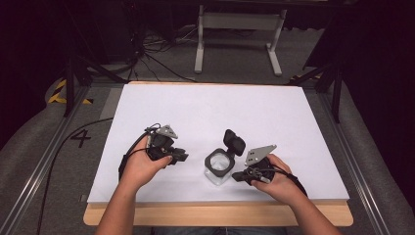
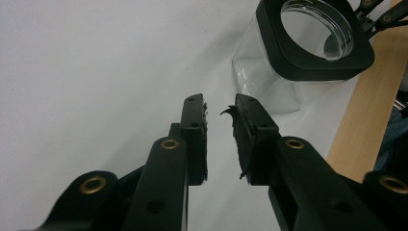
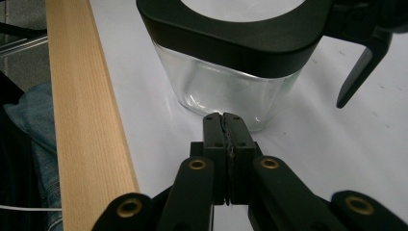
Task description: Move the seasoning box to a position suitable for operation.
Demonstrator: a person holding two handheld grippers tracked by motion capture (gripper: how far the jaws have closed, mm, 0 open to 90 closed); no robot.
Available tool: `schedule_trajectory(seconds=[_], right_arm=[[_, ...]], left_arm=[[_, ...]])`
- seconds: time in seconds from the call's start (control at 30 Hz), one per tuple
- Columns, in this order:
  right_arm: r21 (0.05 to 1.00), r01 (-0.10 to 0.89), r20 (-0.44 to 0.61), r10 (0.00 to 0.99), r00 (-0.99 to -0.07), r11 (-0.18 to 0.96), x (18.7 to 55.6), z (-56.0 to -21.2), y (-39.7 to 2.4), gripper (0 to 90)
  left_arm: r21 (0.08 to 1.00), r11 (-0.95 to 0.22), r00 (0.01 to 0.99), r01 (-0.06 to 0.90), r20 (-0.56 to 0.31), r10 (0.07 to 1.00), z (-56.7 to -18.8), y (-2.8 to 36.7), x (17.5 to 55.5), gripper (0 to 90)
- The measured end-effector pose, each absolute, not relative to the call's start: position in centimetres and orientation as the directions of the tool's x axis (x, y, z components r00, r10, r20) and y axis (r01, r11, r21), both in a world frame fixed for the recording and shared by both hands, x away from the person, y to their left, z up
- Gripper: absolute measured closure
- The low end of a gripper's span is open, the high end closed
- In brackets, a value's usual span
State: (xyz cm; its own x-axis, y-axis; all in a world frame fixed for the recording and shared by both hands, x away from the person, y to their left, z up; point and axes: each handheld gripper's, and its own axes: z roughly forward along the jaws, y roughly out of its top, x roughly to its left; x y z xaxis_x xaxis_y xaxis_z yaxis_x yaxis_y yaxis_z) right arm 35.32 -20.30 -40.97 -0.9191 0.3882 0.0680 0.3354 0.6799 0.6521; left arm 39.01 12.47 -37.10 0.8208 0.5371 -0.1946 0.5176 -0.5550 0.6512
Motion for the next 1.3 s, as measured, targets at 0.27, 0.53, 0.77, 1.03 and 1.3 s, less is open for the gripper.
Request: schedule_trajectory(seconds=[0.27, 0.53, 0.77, 1.03, 1.3], right_arm=[[0.657, 0.334, 0.051, 0.403, -0.914, 0.676, 35.5, -41.3, -20.1, 90.0], [0.649, 0.339, 0.046, 0.410, -0.911, 0.681, 35.7, -41.3, -20.0, 90.0], [0.650, 0.362, 0.049, 0.438, -0.897, 0.668, 36.3, -41.3, -20.3, 90.0], [0.654, 0.385, 0.032, 0.484, -0.874, 0.651, 37.3, -41.7, -20.0, 90.0], [0.680, 0.396, 0.012, 0.531, -0.847, 0.617, 38.2, -42.1, -19.7, 90.0]], left_arm=[[0.651, -0.557, 0.822, 0.516, -0.192, 0.537, -37.1, 12.5, 38.9, 75.7], [0.646, -0.551, 0.816, 0.528, -0.207, 0.540, -37.1, 12.7, 38.7, 75.6], [0.644, -0.540, 0.806, 0.541, -0.215, 0.551, -37.3, 13.0, 38.5, 75.5], [0.641, -0.530, 0.794, 0.555, -0.220, 0.566, -37.5, 13.7, 38.0, 75.3], [0.620, -0.531, 0.785, 0.577, -0.242, 0.570, -38.1, 13.8, 38.1, 75.4]])
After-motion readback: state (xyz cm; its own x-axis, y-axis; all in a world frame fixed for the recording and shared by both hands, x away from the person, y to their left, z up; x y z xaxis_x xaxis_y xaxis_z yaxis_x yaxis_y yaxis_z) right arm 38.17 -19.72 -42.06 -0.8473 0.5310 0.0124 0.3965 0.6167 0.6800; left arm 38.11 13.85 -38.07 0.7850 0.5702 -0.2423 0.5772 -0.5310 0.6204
